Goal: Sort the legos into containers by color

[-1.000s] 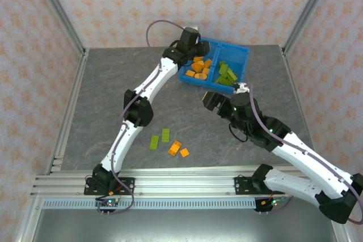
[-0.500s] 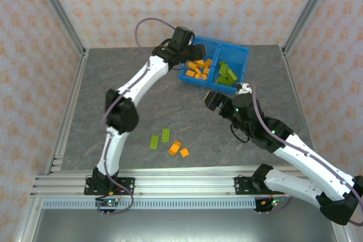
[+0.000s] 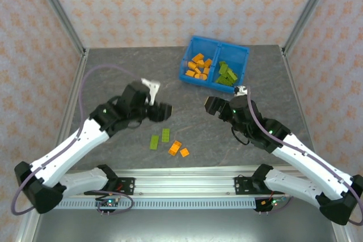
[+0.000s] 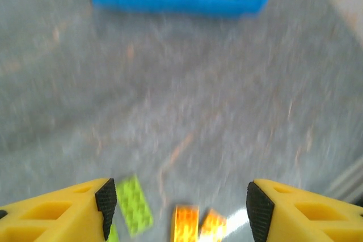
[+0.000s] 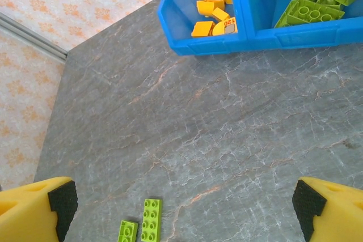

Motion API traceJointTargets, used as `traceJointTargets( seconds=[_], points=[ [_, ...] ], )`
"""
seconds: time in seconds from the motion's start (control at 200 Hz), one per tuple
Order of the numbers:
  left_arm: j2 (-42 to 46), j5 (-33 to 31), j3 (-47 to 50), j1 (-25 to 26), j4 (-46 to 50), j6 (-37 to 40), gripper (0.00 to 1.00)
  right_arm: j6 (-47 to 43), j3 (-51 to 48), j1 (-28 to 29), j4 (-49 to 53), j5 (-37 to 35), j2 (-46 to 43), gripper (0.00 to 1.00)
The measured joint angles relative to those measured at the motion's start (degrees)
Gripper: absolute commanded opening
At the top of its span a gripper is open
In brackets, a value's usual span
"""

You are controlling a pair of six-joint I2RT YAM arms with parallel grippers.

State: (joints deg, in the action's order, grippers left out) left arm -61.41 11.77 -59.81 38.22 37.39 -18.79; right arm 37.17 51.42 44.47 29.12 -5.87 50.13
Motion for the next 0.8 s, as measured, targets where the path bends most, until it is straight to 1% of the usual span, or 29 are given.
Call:
traceJointTargets(
  seconds=[0.085,0.18,0.285,0.41,0.46,0.551,0.666,0.796],
  points=[
    [1.81,0.04,6.80,3.23,1.29,-2.67,0.64,-0.02,-0.39,-0.57,0.00,-0.02,-0.11,1.00],
    [-0.28,0.00,11.41,7.15,1.60,-5.38,0.64,0.04,-0.87,-1.01,0.00,-0.02,-0.11,1.00],
    [-7.26,-0.17,11.43,11.21,1.57,-5.77,0.65,0.26,-1.38,-1.03,0.00,0.04,-0.11,1.00],
    [-16.11,-0.15,10.40,14.45,0.90,-5.35,0.65,-0.09,-2.12,-1.14,-0.02,1.42,-0.35,0.98],
    [-18.99,-0.07,10.29,15.30,0.31,-5.20,0.65,-1.75,-2.49,-1.25,-0.02,4.17,-0.63,0.95],
    [-22.10,0.00,10.29,16.15,-0.24,-5.18,0.65,-5.33,-2.71,-1.33,0.09,12.02,-0.70,0.94],
    [-23.12,0.00,10.47,16.17,-1.77,-5.20,0.64,-9.60,-2.75,-1.33,3.30,20.35,0.09,0.94],
    [-24.24,0.02,10.64,16.17,-3.80,-5.25,0.63,-11.85,-3.93,-1.36,7.02,28.76,1.05,0.94]
  ],
)
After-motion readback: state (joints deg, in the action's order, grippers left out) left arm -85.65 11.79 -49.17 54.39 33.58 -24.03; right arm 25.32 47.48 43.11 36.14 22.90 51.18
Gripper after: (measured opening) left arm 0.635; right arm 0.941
